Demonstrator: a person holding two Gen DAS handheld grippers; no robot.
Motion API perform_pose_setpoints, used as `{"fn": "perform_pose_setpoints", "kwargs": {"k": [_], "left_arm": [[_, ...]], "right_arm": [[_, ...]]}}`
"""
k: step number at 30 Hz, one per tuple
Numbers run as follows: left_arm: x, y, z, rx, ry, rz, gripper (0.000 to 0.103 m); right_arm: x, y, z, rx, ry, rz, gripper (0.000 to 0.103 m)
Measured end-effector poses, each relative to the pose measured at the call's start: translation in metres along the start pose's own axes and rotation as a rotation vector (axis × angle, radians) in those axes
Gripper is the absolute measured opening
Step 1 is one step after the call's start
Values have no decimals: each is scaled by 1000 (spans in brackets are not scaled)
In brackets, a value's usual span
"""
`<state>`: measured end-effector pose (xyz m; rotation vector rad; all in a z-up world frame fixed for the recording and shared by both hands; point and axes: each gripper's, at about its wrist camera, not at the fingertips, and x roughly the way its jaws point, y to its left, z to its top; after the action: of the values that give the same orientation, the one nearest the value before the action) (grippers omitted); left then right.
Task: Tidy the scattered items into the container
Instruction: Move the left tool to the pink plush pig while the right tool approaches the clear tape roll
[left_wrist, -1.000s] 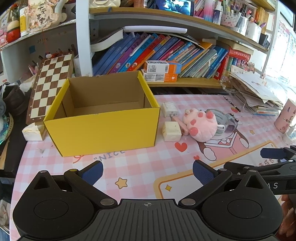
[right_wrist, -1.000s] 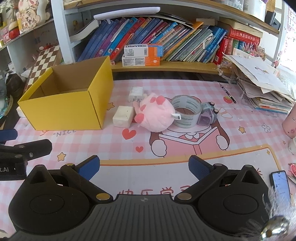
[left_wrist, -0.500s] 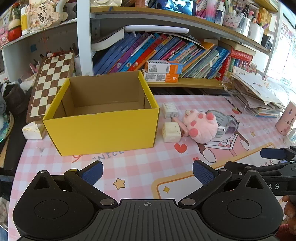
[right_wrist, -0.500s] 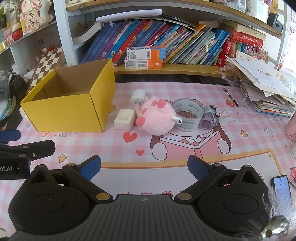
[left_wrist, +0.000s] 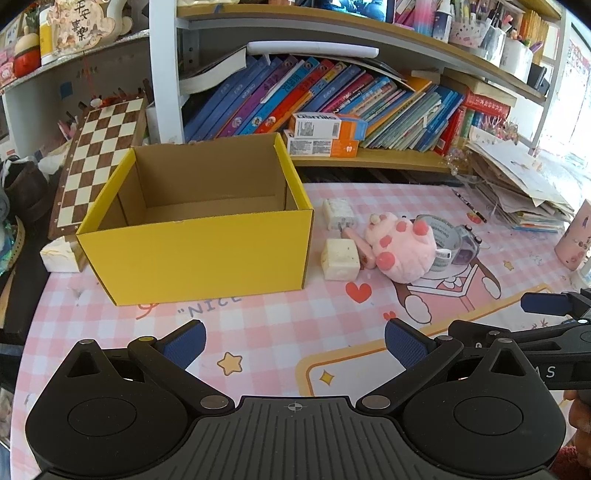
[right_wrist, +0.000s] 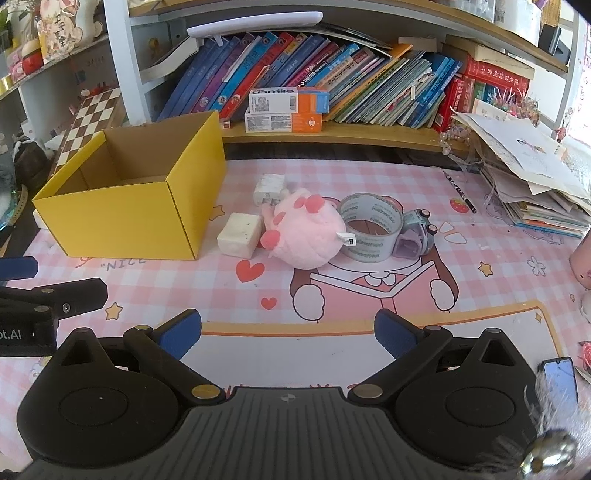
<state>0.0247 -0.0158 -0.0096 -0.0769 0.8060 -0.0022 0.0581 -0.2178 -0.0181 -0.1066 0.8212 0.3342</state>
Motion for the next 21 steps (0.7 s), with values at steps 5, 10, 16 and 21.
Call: {"fn": "perform_pose_setpoints", "kwargs": {"k": [5,10,16,21], "left_arm": [[3,-2,0,-10,8,0,103],[7,-6,0,-16,25,0,103],[14,-13,1,-12,40,-5,103],[19,-21,2,4,47,-13,103]], "right_arm": [[1,-5,0,3,-4,9,101],[3,-11,0,15,-2,20,101],[5,-20,0,27,-6,19,101],[8,-29,1,43,-9,14,101]]}}
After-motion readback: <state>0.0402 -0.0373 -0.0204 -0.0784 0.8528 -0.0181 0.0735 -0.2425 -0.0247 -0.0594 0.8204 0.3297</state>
